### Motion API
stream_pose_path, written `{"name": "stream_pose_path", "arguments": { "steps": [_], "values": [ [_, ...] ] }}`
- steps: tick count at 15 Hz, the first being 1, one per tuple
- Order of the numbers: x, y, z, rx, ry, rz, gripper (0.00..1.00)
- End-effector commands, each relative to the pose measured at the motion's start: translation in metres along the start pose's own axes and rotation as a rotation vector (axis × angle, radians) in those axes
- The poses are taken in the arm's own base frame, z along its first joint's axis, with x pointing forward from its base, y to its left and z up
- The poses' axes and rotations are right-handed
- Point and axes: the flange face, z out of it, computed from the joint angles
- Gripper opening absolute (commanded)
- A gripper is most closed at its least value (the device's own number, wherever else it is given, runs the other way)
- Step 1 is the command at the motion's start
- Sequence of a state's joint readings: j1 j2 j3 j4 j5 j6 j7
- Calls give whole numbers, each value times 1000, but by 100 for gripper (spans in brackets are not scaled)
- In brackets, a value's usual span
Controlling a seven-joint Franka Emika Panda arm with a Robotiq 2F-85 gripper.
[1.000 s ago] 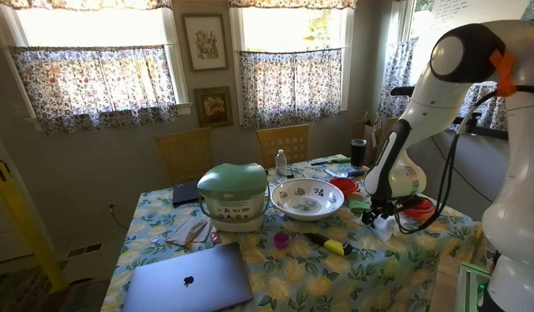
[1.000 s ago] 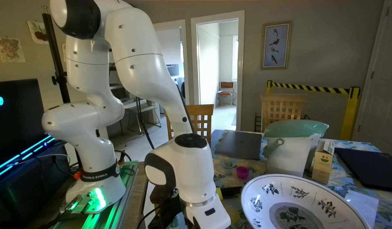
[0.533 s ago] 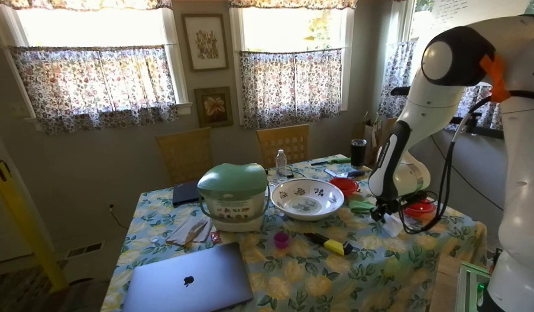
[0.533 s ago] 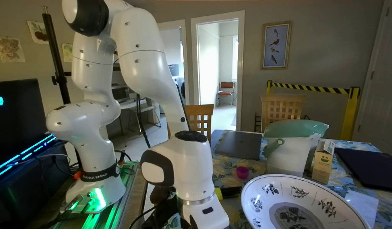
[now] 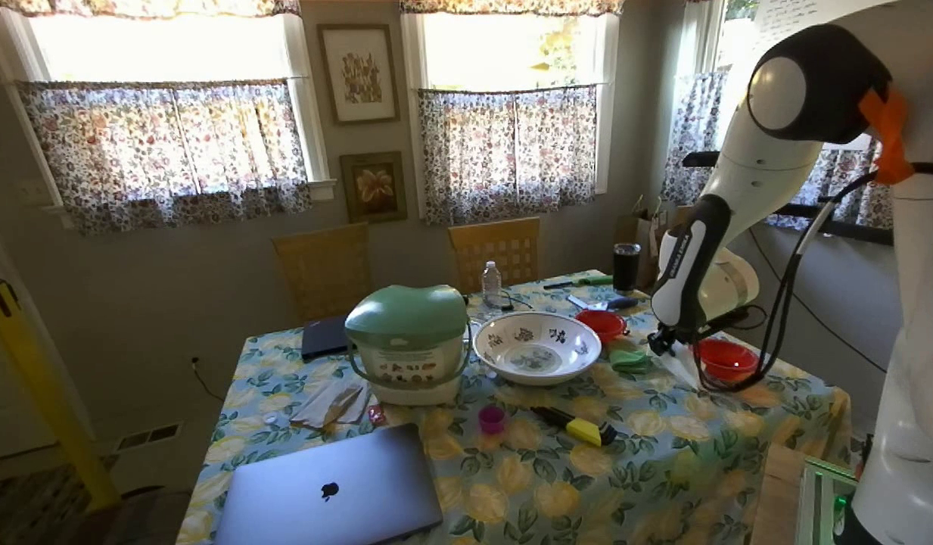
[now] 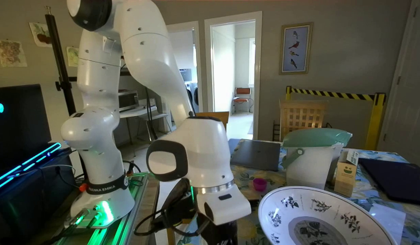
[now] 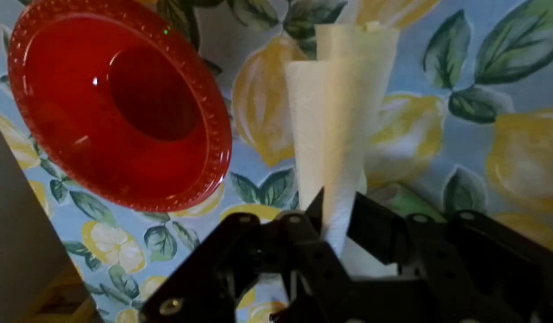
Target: Wipe the inside of the bowl with the paper towel
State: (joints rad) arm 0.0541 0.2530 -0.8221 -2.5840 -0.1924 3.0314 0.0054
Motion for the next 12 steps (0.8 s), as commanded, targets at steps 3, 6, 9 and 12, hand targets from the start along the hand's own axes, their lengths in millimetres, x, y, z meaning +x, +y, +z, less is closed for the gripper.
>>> {"name": "stream_pose_path", "arguments": {
  "steps": [3, 6, 9, 12],
  "values": [
    [50, 15, -57, 6, 156, 52, 3],
    [85, 15, -94, 25, 269, 45, 3],
    [115, -1, -133, 79, 377, 46, 3],
    [132, -26, -163, 143, 435, 57, 3]
  ]
}}
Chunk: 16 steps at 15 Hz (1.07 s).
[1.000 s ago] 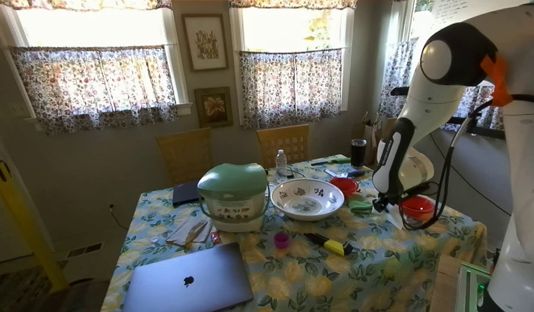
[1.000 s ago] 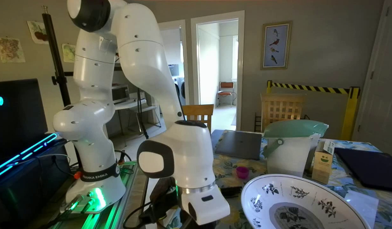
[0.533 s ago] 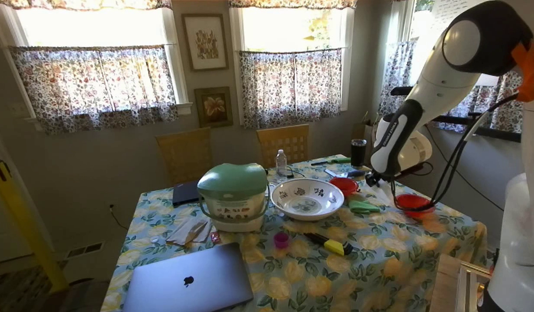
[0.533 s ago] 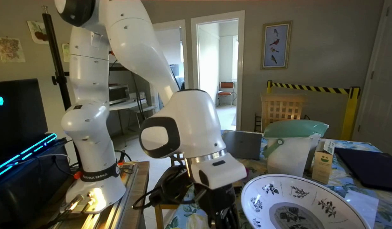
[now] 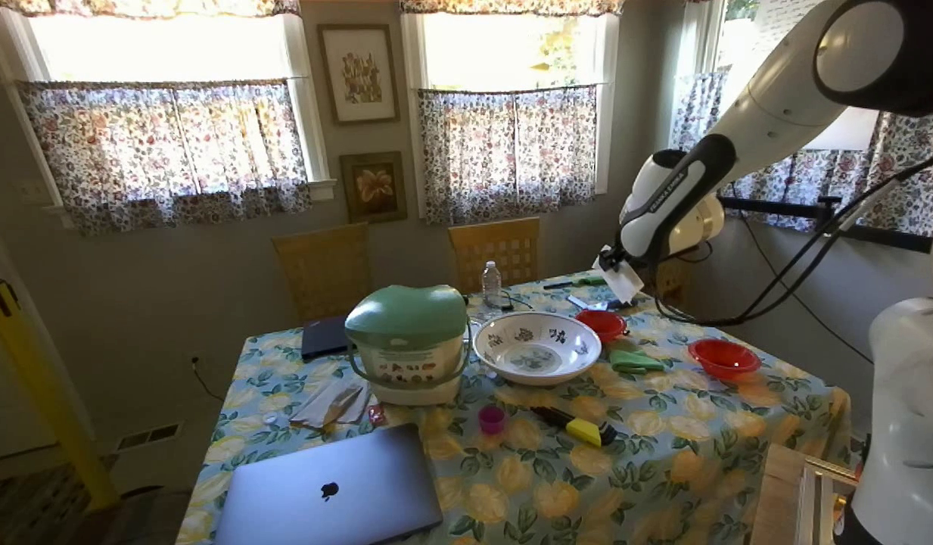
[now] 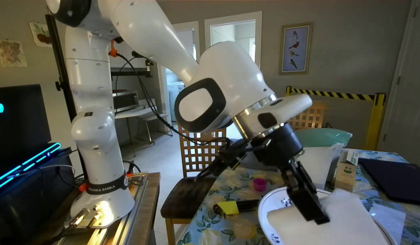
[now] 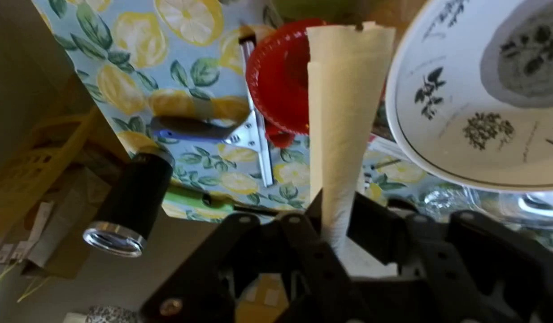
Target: Wipe the inside of the bowl with the paper towel
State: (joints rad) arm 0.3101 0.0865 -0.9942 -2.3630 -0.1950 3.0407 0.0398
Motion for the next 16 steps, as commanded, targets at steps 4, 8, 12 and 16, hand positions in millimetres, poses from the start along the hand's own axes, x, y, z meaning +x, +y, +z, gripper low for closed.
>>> {"name": "stream_pose_path", "arguments": {
  "steps": [4, 8, 12, 16],
  "values": [
    [26, -65, -37, 166, 60, 79, 3],
    [18, -111, -24, 212, 22, 142, 3],
    [10, -121, -17, 217, -22, 138, 10],
    [2, -126, -3, 204, -58, 141, 10]
  ]
}}
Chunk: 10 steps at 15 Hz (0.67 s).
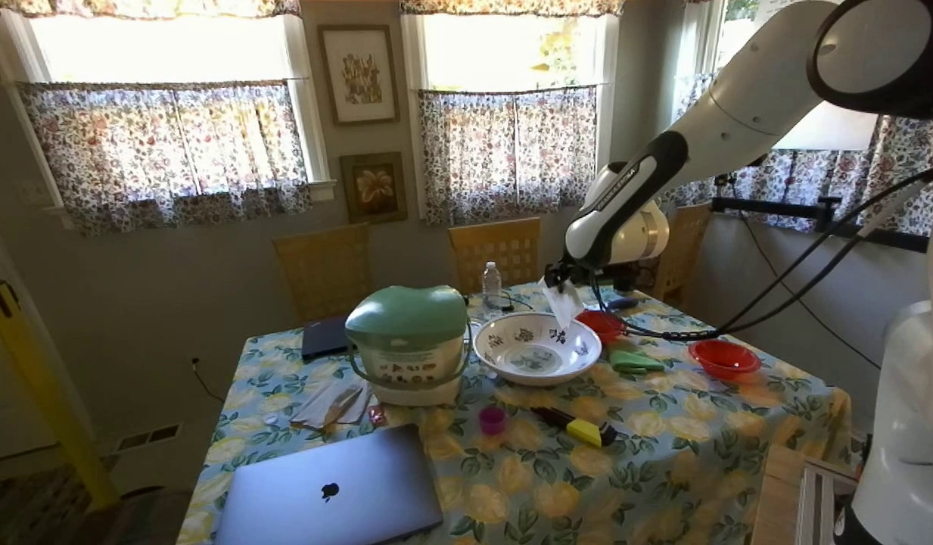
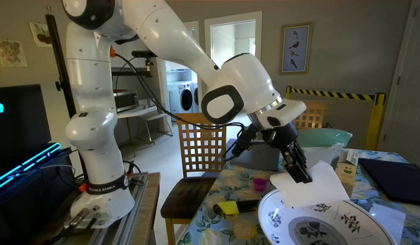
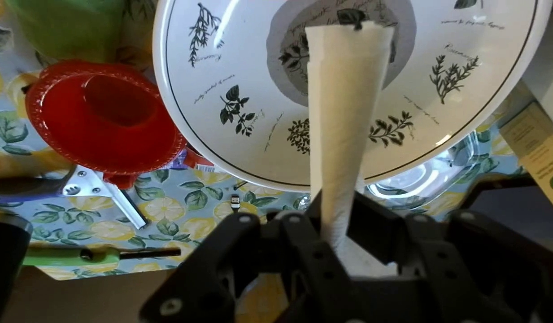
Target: Wipe the inside of the bowl with the paper towel
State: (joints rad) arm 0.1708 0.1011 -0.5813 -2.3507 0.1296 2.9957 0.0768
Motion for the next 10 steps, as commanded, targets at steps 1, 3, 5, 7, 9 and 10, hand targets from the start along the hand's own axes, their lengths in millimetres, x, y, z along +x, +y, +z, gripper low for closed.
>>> {"name": "stream_pose_path", "arguments": {
  "steps": [1, 3, 5, 7, 9, 10],
  "values": [
    [0, 0, 0, 0, 0, 1, 10],
    [-2, 5, 16, -33, -22, 5, 3],
    [-7, 3, 40, -44, -59, 12, 3],
    [-13, -1, 63, -52, -91, 9, 3],
    [-15, -3, 86, -59, -115, 9, 3],
    [-15, -4, 98, -66, -128, 4, 3]
  ]
}}
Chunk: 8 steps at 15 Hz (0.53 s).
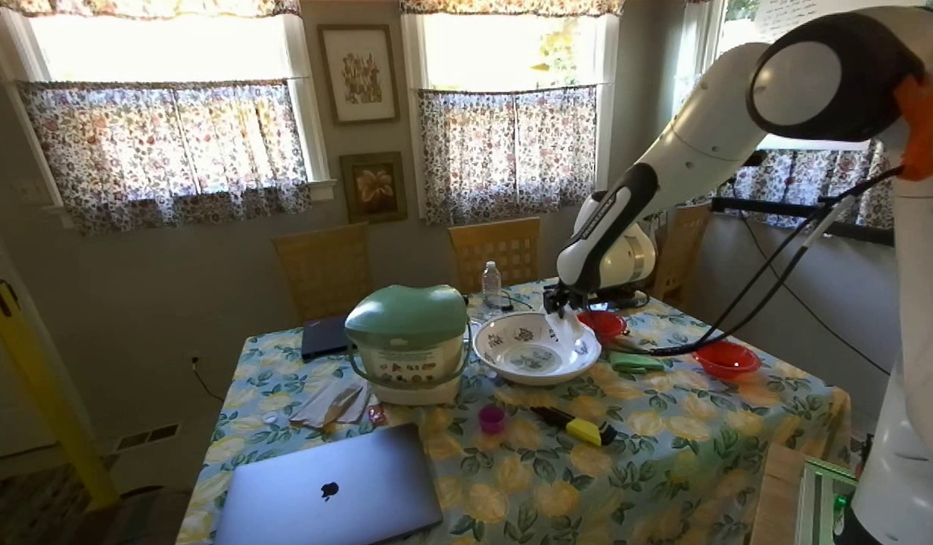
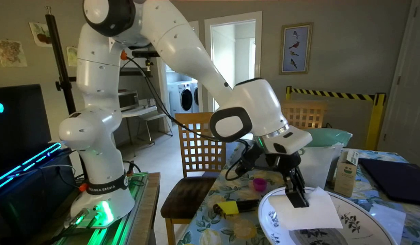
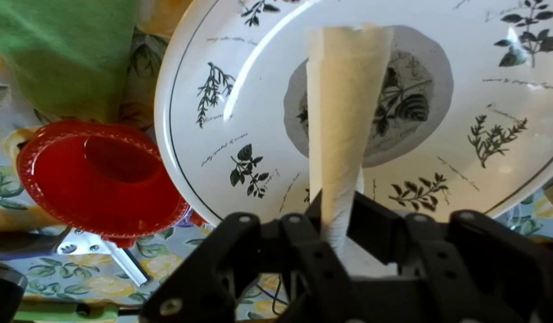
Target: Wipe the inside of the bowl with the paper towel
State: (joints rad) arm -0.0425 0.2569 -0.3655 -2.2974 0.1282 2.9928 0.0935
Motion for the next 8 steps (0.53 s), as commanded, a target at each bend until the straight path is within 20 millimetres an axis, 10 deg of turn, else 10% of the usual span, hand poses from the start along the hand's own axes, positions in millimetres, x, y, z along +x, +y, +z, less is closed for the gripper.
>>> {"name": "stream_pose_path", "arguments": {
  "steps": [1, 8],
  "values": [
    [11, -6, 46, -26, -42, 12, 3],
    [9, -11, 114, -59, -175, -11, 3]
  ]
}}
